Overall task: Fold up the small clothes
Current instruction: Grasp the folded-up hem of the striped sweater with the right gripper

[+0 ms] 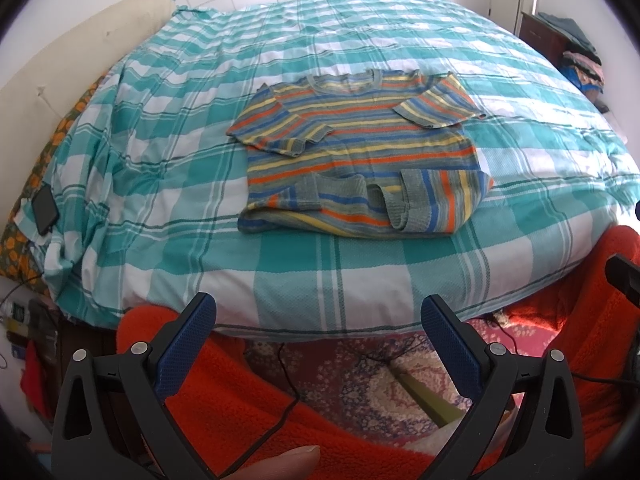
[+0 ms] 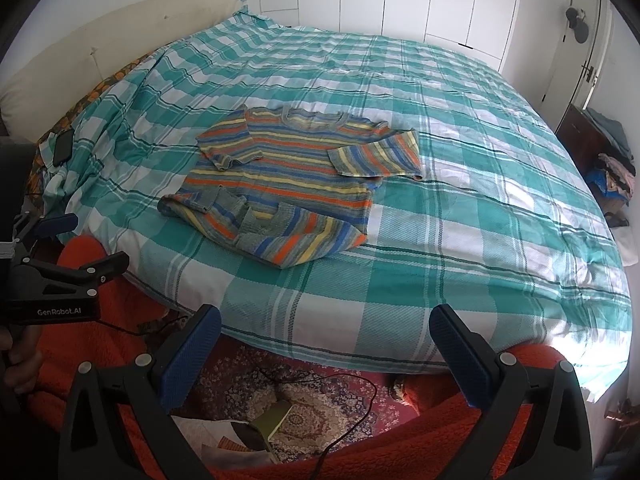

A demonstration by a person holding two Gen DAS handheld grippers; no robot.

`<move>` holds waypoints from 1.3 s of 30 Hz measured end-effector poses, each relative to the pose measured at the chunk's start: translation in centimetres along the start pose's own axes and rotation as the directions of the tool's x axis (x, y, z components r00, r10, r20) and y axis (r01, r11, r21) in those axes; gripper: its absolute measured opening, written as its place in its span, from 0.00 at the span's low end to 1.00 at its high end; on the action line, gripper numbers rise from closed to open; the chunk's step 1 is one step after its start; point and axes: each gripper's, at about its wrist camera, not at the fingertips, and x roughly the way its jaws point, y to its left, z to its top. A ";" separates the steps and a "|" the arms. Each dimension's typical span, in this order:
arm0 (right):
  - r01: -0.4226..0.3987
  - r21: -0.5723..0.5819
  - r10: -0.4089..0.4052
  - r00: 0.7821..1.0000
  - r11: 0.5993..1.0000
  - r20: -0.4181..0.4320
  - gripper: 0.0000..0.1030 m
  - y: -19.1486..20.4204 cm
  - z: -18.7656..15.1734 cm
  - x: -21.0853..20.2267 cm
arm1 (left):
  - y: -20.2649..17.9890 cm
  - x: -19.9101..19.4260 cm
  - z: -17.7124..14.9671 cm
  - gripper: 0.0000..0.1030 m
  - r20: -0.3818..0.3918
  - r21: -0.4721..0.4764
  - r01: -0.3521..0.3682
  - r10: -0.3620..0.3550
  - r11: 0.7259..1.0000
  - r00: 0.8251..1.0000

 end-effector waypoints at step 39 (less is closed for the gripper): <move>-0.501 -0.346 0.319 0.826 0.794 -0.465 0.13 -8.2 0.2 11.9 | 5.7 1.7 -0.8 0.99 -0.100 -0.196 -0.030 0.010 0.980 0.995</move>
